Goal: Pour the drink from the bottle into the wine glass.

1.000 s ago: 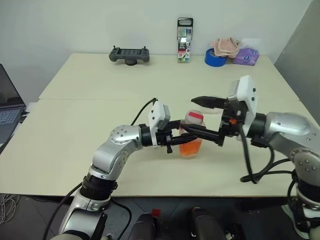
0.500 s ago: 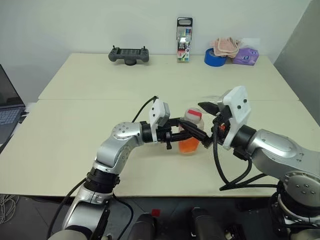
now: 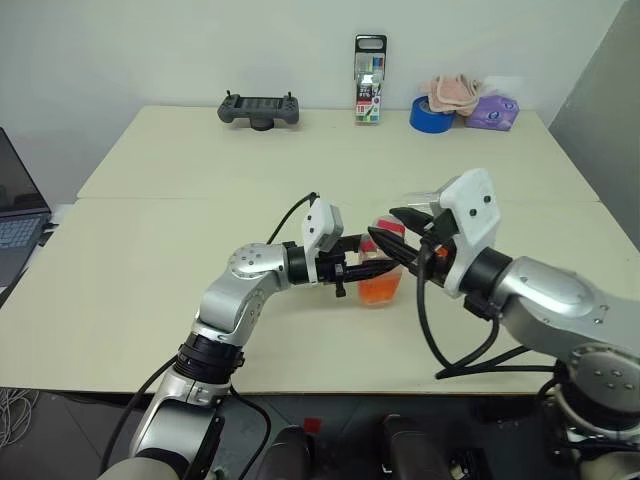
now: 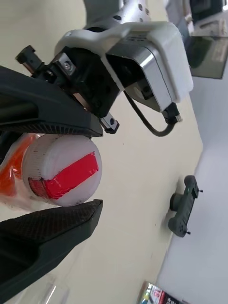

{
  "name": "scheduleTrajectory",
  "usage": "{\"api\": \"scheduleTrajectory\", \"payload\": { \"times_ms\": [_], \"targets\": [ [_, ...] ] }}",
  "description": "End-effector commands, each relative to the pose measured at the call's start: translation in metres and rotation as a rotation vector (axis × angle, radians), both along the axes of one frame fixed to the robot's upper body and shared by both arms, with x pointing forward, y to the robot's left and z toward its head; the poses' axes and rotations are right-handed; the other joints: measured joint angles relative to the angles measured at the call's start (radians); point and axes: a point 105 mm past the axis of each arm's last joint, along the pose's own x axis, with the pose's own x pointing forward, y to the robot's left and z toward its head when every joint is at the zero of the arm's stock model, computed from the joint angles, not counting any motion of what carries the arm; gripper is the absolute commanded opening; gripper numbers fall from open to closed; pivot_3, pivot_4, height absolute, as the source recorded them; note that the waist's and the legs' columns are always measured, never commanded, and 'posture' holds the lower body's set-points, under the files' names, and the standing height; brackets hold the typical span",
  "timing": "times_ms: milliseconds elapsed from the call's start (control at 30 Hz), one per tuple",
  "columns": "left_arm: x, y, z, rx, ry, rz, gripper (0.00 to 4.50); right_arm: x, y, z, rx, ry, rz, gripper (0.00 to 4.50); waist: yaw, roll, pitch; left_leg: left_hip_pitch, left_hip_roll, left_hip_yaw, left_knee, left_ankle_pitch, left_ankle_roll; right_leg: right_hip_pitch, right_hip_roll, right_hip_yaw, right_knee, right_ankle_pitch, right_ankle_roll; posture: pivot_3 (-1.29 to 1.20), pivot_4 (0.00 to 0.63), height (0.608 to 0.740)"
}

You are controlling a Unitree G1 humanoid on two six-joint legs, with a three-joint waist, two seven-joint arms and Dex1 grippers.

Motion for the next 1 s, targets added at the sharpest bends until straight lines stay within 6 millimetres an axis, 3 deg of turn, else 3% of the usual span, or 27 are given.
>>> {"api": "scheduleTrajectory", "payload": {
  "times_ms": [33, 100, 167, 267, 467, 533, 733, 1000],
  "targets": [
    [-0.004, 0.003, 0.019, -0.028, -0.070, -0.016, 1.71, 0.005, -0.010, 0.008, -0.016, 0.018, 0.152, 1.75, 0.000, 0.000, 0.000, 0.000, 0.000, 0.000, 0.000, 0.000, 0.000, 0.000, 0.000, 0.000, 0.000, 0.000, 0.000, 0.00, 0.150, 0.740],
    [-0.007, 0.001, 0.022, -0.032, -0.074, -0.030, 1.71, -0.009, -0.005, 0.013, -0.014, 0.026, 0.424, 1.75, 0.000, 0.000, 0.000, 0.000, 0.000, 0.000, 0.000, 0.000, 0.000, 0.000, 0.000, 0.000, 0.000, 0.000, 0.000, 0.00, 0.150, 0.740],
    [-0.012, -0.002, 0.024, -0.032, -0.080, -0.055, 1.70, -0.010, -0.004, 0.021, -0.043, 0.027, 0.639, 1.75, -0.003, 0.000, 0.000, 0.000, 0.000, 0.000, 0.000, 0.000, 0.000, 0.000, 0.000, 0.000, 0.000, 0.000, 0.000, 0.00, 0.150, 0.740],
    [-0.018, -0.006, 0.026, -0.033, -0.084, -0.080, 1.69, -0.001, -0.007, 0.014, -0.202, 0.033, 0.832, 1.75, -0.011, 0.000, 0.000, 0.002, 0.001, 0.002, 0.000, 0.000, 0.000, 0.000, 0.001, 0.001, 0.000, 0.000, 0.000, 0.00, 0.150, 0.740],
    [-0.025, -0.006, 0.021, -0.022, -0.075, -0.079, 1.69, 0.038, -0.007, 0.015, -0.319, 0.024, 0.912, 1.75, -0.018, 0.000, 0.000, 0.002, 0.003, 0.000, -0.001, 0.000, 0.000, 0.000, 0.003, 0.000, 0.002, 0.000, 0.000, 0.00, 0.150, 0.740],
    [-0.026, -0.003, 0.020, -0.020, -0.072, -0.069, 1.69, 0.048, -0.008, 0.023, -0.322, 0.019, 0.895, 2.51, -0.016, 0.001, 0.001, 0.001, 0.003, 0.000, -0.001, 0.000, 0.000, -0.001, 0.003, 0.000, 0.001, 0.001, -0.001, 0.00, 0.150, 0.740],
    [-0.024, -0.002, 0.020, -0.015, -0.076, -0.055, 1.69, 0.046, -0.016, 0.029, -0.317, 0.049, 0.917, 4.48, 0.000, 0.001, 0.001, 0.000, 0.000, 0.000, -0.001, 0.000, 0.000, -0.002, -0.002, 0.000, 0.000, 0.003, -0.005, 0.00, 0.150, 0.740],
    [-0.016, -0.004, 0.022, 0.001, -0.098, -0.064, 1.69, 0.029, -0.026, 0.048, -0.227, -0.064, 0.800, 4.50, 0.006, 0.000, 0.001, -0.001, -0.001, -0.001, -0.001, 0.000, -0.001, -0.001, -0.002, -0.001, 0.000, 0.003, -0.005, 0.00, 0.150, 0.740]
  ]
}}
